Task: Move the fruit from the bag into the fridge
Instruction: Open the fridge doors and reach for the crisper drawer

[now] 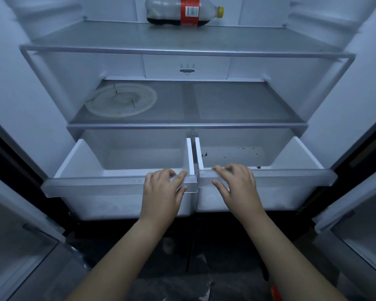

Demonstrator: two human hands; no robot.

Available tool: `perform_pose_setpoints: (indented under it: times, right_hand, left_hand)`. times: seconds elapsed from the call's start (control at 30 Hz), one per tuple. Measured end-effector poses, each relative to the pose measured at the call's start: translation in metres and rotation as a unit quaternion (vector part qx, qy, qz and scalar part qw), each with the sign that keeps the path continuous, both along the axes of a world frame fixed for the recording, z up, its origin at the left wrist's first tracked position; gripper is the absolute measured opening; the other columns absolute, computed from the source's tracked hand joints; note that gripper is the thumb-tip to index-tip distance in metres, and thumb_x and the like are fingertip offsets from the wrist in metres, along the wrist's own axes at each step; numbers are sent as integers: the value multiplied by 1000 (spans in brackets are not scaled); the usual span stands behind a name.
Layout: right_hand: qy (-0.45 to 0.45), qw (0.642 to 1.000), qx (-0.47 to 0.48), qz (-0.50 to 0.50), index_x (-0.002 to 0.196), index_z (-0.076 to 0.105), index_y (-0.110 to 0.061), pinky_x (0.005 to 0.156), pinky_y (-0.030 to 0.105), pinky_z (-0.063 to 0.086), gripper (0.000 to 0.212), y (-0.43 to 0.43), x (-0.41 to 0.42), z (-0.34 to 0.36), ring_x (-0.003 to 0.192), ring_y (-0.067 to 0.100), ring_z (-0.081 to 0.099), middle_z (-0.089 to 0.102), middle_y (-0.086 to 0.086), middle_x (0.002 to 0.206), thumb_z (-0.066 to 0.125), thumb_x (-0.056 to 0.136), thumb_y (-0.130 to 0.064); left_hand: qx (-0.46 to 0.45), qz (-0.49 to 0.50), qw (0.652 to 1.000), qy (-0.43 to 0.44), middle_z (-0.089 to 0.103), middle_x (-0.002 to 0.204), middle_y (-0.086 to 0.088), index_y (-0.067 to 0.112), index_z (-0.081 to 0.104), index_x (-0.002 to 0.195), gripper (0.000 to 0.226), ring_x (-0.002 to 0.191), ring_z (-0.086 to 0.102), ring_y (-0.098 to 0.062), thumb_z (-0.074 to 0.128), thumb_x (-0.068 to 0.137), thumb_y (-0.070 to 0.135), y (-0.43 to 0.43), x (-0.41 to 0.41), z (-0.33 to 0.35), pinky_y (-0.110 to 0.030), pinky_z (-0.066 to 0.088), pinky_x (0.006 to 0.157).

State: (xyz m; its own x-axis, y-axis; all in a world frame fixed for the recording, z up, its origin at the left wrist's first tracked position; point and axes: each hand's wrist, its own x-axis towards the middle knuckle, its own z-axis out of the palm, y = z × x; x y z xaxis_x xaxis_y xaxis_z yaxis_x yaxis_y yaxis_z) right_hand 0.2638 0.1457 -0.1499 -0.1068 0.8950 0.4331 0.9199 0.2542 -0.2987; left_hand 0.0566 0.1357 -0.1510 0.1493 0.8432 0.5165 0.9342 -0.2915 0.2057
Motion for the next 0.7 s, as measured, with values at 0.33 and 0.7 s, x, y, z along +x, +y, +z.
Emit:
perform_pose_setpoints:
  times: [0.33, 0.7]
  right_hand:
    - [8, 1000, -6, 11, 115, 61, -25, 93, 30, 31, 33, -12, 5, -1, 95, 20, 49, 53, 0, 97, 50, 88, -38]
    - [-21, 1000, 6, -1, 123, 57, -22, 98, 34, 32, 40, -17, 1, -3, 104, 23, 50, 54, 3, 106, 41, 91, -39]
  left_hand:
    - [-4, -7, 1000, 3, 60, 93, -4, 22, 66, 111, 32, 85, 56, -24, 57, 82, 31, -5, -2, 1, -33, 33, 82]
    - [-4, -20, 1000, -10, 61, 100, -3, 21, 62, 118, 36, 93, 50, -21, 48, 88, 33, -7, -3, -1, -34, 35, 90]
